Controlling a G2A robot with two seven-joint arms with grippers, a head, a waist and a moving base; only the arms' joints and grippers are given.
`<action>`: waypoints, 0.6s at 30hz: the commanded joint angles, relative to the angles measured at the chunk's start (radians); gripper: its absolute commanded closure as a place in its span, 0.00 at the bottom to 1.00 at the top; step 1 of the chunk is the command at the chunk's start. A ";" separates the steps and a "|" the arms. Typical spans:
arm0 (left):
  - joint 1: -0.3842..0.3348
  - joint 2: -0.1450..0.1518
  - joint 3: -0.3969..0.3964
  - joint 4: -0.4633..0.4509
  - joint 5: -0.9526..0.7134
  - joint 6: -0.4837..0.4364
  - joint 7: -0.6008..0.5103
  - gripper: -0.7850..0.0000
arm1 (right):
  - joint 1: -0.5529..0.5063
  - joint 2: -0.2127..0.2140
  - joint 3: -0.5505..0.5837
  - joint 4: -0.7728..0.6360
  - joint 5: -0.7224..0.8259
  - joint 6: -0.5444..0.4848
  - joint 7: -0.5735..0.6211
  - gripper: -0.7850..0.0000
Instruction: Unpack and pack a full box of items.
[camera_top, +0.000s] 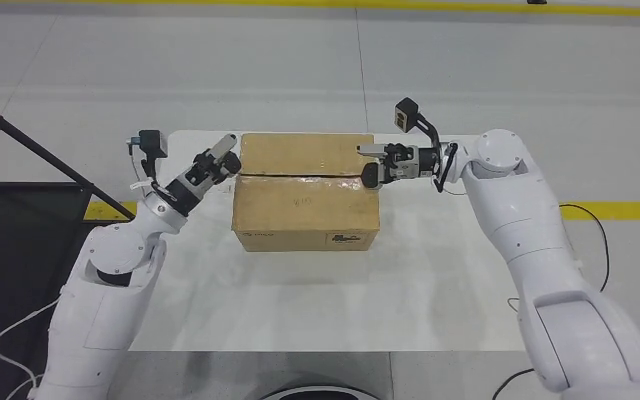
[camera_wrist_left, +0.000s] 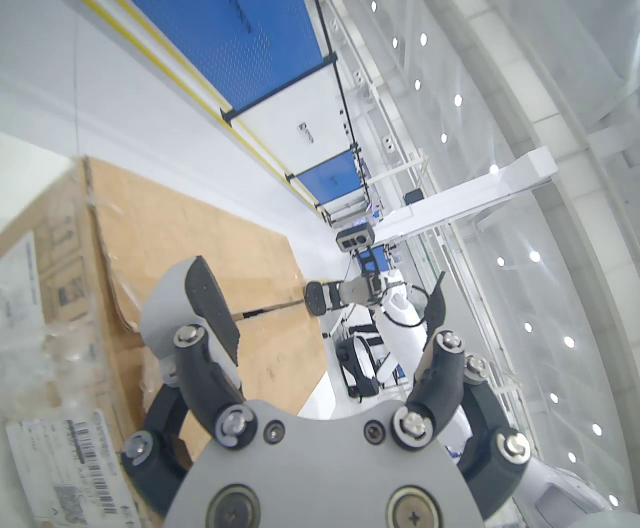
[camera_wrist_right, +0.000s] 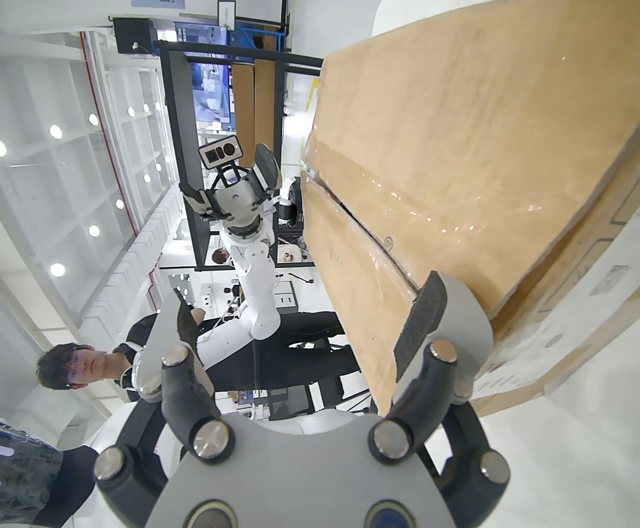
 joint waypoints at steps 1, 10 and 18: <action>0.042 0.002 -0.051 -0.021 0.008 -0.001 0.072 0.00 | -0.005 0.000 -0.001 -0.001 0.004 0.010 -0.010 0.00; 0.206 0.003 -0.186 -0.076 0.052 0.081 0.244 0.00 | -0.012 -0.003 -0.010 -0.008 -0.002 0.027 -0.040 0.00; 0.206 0.003 -0.186 -0.076 0.052 0.081 0.244 0.00 | -0.012 -0.003 -0.010 -0.008 -0.002 0.027 -0.040 0.00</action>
